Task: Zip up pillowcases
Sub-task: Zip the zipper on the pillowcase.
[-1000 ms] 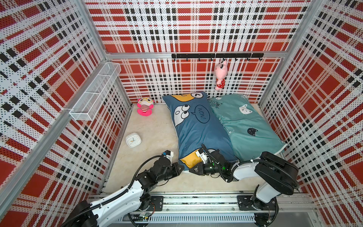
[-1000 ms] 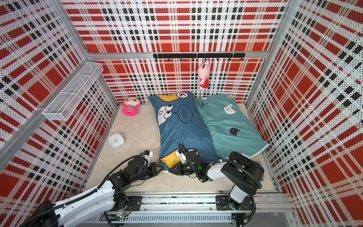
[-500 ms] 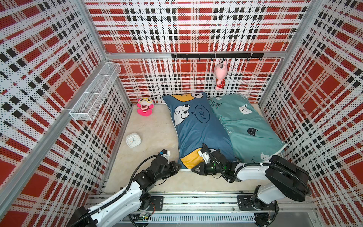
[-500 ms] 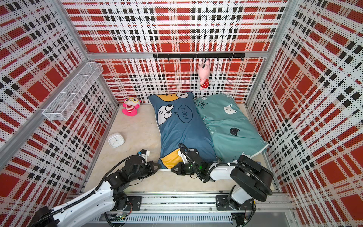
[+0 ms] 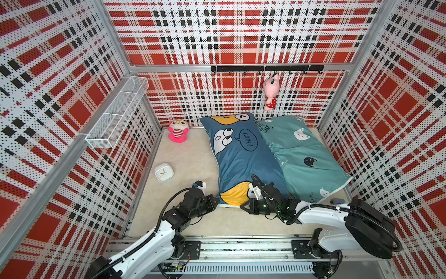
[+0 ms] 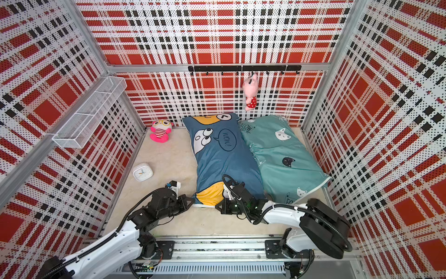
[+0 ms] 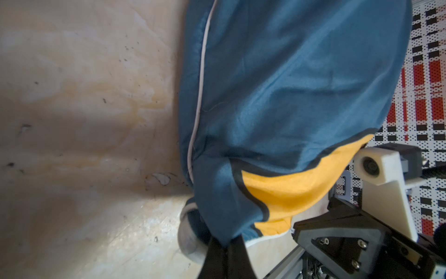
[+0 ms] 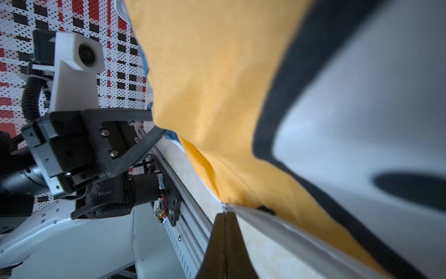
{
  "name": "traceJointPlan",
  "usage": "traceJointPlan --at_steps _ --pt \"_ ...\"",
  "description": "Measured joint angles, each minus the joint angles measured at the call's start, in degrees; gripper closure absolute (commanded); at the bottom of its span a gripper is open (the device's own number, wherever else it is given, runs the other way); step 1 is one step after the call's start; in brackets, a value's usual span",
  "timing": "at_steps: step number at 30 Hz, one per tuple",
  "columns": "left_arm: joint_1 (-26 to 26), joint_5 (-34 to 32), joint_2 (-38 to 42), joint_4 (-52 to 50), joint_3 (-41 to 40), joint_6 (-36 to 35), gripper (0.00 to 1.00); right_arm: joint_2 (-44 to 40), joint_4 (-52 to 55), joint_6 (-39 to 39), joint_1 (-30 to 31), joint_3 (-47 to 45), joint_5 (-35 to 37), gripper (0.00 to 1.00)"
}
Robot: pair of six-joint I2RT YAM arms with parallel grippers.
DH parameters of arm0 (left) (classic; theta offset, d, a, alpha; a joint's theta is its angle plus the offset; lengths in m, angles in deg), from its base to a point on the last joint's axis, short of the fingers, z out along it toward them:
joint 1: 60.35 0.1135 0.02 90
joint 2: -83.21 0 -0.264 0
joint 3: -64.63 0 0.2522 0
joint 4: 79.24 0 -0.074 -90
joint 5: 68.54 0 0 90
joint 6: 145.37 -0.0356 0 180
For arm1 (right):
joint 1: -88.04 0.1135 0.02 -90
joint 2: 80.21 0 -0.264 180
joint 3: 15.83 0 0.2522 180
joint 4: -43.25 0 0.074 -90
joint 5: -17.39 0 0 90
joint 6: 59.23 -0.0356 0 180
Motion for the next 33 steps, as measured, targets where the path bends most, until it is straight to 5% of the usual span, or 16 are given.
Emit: traceJointPlan --at_steps 15,33 --pt "9.9 -2.3 0.3 -2.8 1.3 -3.3 1.00 -6.6 17.4 3.5 -0.5 3.7 7.2 1.00" --pt "22.5 -4.3 -9.4 -4.3 10.7 -13.9 1.00 -15.0 35.3 9.4 -7.3 5.2 13.0 1.00"
